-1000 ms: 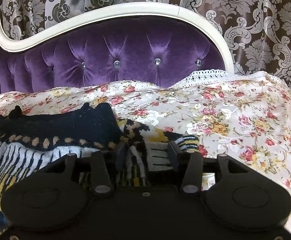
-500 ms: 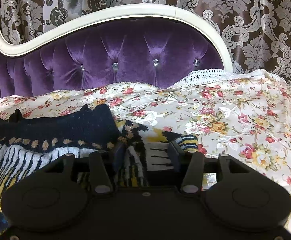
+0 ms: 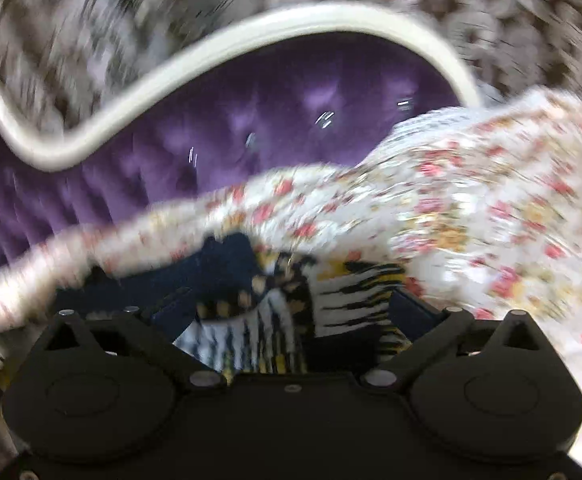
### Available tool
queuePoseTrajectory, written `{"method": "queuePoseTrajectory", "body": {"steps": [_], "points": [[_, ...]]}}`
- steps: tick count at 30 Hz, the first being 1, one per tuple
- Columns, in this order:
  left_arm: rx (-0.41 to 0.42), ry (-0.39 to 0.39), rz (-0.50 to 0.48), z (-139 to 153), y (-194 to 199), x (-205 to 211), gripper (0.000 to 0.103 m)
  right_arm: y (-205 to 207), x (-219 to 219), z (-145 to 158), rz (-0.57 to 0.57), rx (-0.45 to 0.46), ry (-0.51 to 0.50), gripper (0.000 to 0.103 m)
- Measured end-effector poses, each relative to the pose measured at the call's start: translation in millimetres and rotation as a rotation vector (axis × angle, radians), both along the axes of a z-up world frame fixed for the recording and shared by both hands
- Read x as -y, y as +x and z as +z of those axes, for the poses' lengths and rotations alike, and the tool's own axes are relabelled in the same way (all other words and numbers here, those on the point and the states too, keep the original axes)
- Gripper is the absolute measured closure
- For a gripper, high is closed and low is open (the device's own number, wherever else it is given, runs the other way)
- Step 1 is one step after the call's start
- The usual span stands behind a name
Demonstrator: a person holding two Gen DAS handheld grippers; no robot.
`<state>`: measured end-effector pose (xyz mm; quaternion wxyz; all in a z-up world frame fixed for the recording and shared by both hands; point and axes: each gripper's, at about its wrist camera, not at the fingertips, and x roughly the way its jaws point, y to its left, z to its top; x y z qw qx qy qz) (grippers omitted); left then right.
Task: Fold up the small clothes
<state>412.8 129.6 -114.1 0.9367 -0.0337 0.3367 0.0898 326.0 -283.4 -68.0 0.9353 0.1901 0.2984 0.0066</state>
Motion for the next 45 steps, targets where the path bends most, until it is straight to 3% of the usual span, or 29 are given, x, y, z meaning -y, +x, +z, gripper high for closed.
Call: {"method": "queuePoseTrajectory", "body": {"steps": [3,6,11,18,23,28,32,38,45], "points": [[0.000,0.002,0.000,-0.1,0.0,0.3,0.005,-22.6,28.3,6.0,-0.056,-0.023,0.206,0.001],[0.000,0.002,-0.001,-0.1,-0.2,-0.6,0.005,-39.8,43.2,-0.4,-0.071,-0.085,0.315,0.001],[-0.001,0.001,-0.001,0.2,-0.4,-0.7,0.005,-39.1,44.1,-16.9,-0.023,-0.205,0.358,0.000],[-0.018,-0.002,-0.002,3.4,0.3,0.5,0.007,-31.2,31.0,-30.4,0.078,-0.188,0.465,0.000],[-0.068,-0.064,-0.034,25.4,-9.9,-4.7,0.013,-32.1,23.9,-28.7,0.075,-0.186,0.431,0.000],[-0.029,-0.004,-0.168,70.7,-41.0,25.5,0.014,-35.0,28.9,-29.7,0.076,-0.176,0.444,0.000],[-0.053,-0.010,-0.278,87.9,-56.9,66.3,0.014,-36.7,29.0,-29.4,0.074,-0.174,0.441,0.000],[-0.100,0.057,-0.326,69.3,-51.4,119.5,0.014,-35.8,24.4,-26.8,0.095,-0.185,0.400,0.000],[-0.222,0.096,-0.273,22.4,-29.7,137.3,0.011,-35.5,36.3,-32.1,0.089,-0.187,0.487,0.000]]}}
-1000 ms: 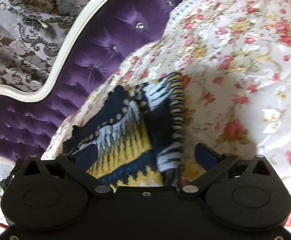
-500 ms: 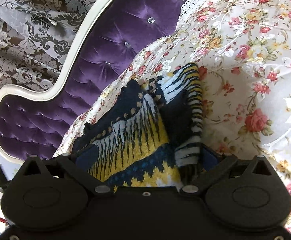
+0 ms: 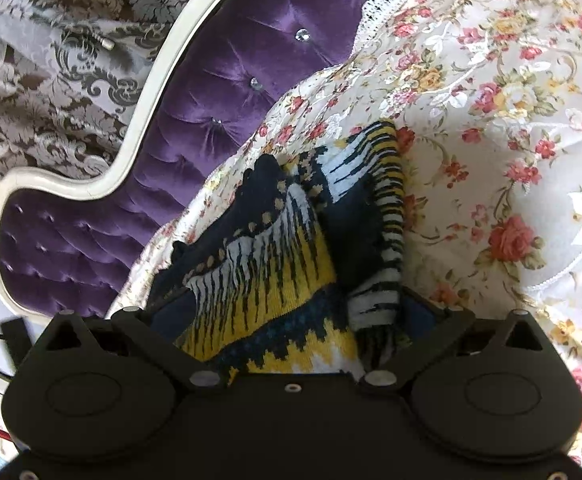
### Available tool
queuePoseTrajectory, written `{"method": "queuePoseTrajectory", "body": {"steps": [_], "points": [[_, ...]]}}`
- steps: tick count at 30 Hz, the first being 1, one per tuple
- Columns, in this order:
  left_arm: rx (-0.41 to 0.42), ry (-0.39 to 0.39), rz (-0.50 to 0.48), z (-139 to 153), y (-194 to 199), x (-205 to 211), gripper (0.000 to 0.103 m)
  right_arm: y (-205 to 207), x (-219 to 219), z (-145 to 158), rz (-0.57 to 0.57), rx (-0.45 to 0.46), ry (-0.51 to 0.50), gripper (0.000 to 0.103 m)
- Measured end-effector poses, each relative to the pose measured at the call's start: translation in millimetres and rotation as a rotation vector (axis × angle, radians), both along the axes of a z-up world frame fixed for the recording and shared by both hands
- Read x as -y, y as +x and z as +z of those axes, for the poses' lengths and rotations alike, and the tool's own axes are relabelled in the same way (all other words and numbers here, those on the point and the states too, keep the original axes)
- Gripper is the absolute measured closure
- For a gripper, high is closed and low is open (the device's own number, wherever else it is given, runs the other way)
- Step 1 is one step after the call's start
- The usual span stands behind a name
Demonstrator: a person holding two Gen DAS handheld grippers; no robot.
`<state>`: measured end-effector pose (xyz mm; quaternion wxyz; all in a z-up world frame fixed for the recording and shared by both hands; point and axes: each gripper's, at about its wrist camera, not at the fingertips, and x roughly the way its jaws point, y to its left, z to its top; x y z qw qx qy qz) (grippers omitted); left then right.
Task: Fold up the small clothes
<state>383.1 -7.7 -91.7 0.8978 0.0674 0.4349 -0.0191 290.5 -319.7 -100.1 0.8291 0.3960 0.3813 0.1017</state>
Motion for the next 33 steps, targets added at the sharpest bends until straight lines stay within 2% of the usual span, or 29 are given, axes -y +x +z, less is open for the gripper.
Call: {"method": "queuePoseTrajectory", "body": {"steps": [3,7,16,18,19,20,21,28,31,33], "points": [[0.021,-0.033,0.012,-5.8,-0.3,-7.1,0.008,-0.1,6.2,-3.7,0.002,0.010,0.048,0.000],[0.034,-0.029,0.008,-8.3,-3.3,-6.7,0.008,2.4,11.1,-8.1,0.011,0.045,0.093,0.000],[0.035,-0.040,0.009,-4.2,-0.4,-6.5,0.008,10.1,-7.5,-4.7,0.039,0.103,0.015,0.002],[0.024,-0.059,0.016,-0.9,0.1,-8.8,0.011,9.0,-9.0,-2.6,0.029,0.085,-0.017,0.031],[0.017,-0.068,0.019,1.7,-0.6,-9.7,0.016,9.2,-8.7,-3.5,0.023,0.064,-0.030,0.054],[0.008,-0.080,0.013,5.6,-3.0,-10.5,0.018,8.7,-8.2,-4.7,0.016,0.051,-0.034,0.064],[0.000,-0.092,0.004,9.5,-7.0,-11.0,0.023,7.8,-7.4,-6.1,0.009,0.045,-0.030,0.064],[-0.061,-0.191,-0.081,18.2,-59.4,-14.1,0.024,3.4,-9.3,2.5,0.009,0.050,-0.045,0.065],[-0.076,-0.175,-0.096,6.7,-73.2,-12.4,0.024,3.2,-14.2,7.5,0.021,0.060,-0.062,0.065],[-0.054,-0.129,-0.122,-2.2,-77.6,-8.4,0.023,3.4,-17.4,9.1,0.027,0.059,-0.087,0.065]]}}
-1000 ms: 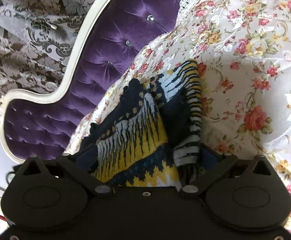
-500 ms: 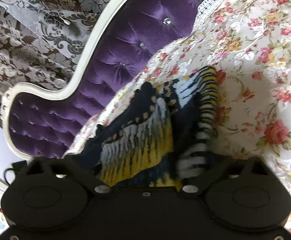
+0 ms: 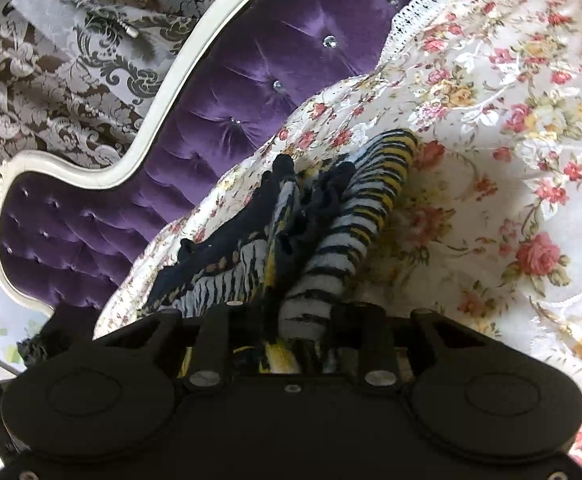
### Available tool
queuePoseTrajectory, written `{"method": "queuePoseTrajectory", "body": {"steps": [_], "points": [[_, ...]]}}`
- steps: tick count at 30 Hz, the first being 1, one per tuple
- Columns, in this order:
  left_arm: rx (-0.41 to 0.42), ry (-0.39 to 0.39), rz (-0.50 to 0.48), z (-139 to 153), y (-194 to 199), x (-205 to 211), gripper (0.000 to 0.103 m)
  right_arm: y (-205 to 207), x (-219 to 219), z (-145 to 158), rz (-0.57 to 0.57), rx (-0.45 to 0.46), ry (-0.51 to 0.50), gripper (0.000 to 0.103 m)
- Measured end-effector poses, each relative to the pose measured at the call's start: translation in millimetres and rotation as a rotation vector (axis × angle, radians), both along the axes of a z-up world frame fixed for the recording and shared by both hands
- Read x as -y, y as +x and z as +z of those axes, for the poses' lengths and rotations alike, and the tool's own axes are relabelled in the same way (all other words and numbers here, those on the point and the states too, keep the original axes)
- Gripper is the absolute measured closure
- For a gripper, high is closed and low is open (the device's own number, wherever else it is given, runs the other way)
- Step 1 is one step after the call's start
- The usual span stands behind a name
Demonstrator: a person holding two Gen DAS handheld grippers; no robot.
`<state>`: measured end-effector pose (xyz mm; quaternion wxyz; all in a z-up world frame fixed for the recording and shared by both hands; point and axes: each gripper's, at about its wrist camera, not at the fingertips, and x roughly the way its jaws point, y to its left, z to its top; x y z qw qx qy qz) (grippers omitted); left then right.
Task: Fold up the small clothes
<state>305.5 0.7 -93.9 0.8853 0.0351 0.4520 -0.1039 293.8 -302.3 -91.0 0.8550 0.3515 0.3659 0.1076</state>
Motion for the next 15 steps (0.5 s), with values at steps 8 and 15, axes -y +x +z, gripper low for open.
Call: {"method": "queuePoseTrajectory", "body": {"steps": [8,15], "points": [[-0.001,-0.081,0.012,16.2,1.2,-20.5,0.023,-1.6,-0.6,1.3,-0.042,-0.017,-0.045,0.068],[0.094,-0.045,0.072,45.5,-9.3,-87.8,0.022,-4.9,-18.0,22.8,-0.073,-0.012,-0.127,0.069]]}}
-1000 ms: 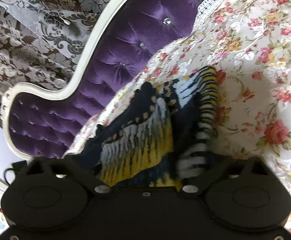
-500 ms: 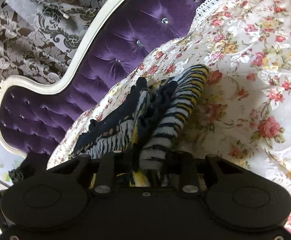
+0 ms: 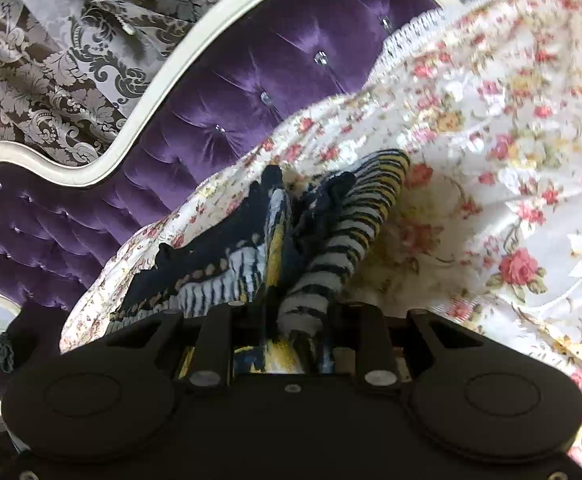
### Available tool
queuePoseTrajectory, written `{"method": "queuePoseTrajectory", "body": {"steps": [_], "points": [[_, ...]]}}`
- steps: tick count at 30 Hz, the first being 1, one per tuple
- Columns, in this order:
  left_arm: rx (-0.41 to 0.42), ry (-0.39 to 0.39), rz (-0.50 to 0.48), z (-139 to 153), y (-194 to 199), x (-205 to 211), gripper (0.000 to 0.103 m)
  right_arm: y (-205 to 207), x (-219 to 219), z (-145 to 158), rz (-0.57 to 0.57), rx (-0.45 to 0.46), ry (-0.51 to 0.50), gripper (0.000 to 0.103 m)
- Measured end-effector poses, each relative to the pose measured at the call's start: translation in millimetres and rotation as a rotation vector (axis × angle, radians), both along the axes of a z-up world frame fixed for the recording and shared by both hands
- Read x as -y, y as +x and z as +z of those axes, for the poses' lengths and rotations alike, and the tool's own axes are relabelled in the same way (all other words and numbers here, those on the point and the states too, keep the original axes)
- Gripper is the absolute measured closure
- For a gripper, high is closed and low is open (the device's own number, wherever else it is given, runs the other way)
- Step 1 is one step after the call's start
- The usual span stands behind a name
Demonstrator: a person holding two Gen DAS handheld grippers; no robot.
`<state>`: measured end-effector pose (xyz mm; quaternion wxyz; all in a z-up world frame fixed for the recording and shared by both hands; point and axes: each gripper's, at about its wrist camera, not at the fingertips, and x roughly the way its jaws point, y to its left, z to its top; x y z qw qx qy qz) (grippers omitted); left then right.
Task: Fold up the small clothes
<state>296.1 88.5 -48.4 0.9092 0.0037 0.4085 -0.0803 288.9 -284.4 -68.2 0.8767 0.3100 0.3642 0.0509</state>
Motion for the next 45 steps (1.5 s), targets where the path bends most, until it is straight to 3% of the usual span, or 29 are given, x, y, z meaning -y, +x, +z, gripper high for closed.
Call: {"method": "queuePoseTrajectory", "body": {"steps": [4,8,12,16,21,24,26,29,31,35,38,45], "points": [[0.004,-0.021,0.059,4.5,-2.5,-39.7,0.022,7.0,-27.8,28.0,0.016,0.017,-0.046,0.069],[-0.011,-0.081,0.104,4.0,-5.8,-72.7,0.022,24.6,-75.1,61.7,0.099,0.055,-0.078,0.069],[-0.008,-0.108,0.124,1.0,-11.8,-93.5,0.022,44.7,-135.0,76.7,0.202,0.078,-0.120,0.069],[-0.019,-0.134,0.133,-3.2,-18.6,-109.9,0.022,62.9,-197.9,68.0,0.298,0.056,-0.156,0.069],[-0.034,-0.165,0.143,-8.9,-27.6,-125.5,0.022,74.5,-259.9,35.2,0.394,-0.014,-0.223,0.069],[-0.037,-0.178,0.150,-10.3,-31.5,-131.7,0.022,72.8,-283.7,22.2,0.450,-0.012,-0.279,0.060],[-0.039,-0.185,0.151,-10.4,-32.5,-134.0,0.022,70.5,-287.2,21.6,0.487,0.013,-0.237,0.049],[-0.031,-0.189,0.152,-7.1,-33.7,-134.7,0.022,67.9,-276.7,32.1,0.522,0.069,-0.122,0.048],[-0.019,-0.192,0.150,-2.8,-33.9,-133.7,0.022,63.8,-265.7,44.1,0.516,0.116,-0.100,0.048],[0.009,-0.216,0.139,8.5,-30.8,-128.0,0.022,54.2,-239.6,59.0,0.467,0.167,-0.141,0.048],[0.001,-0.269,0.106,12.5,-24.2,-118.3,0.022,43.6,-223.5,60.5,0.443,0.178,-0.238,0.047],[-0.089,-0.413,0.074,4.2,8.9,-94.1,0.022,2.5,-228.7,41.0,0.542,0.215,-0.377,0.047]]}}
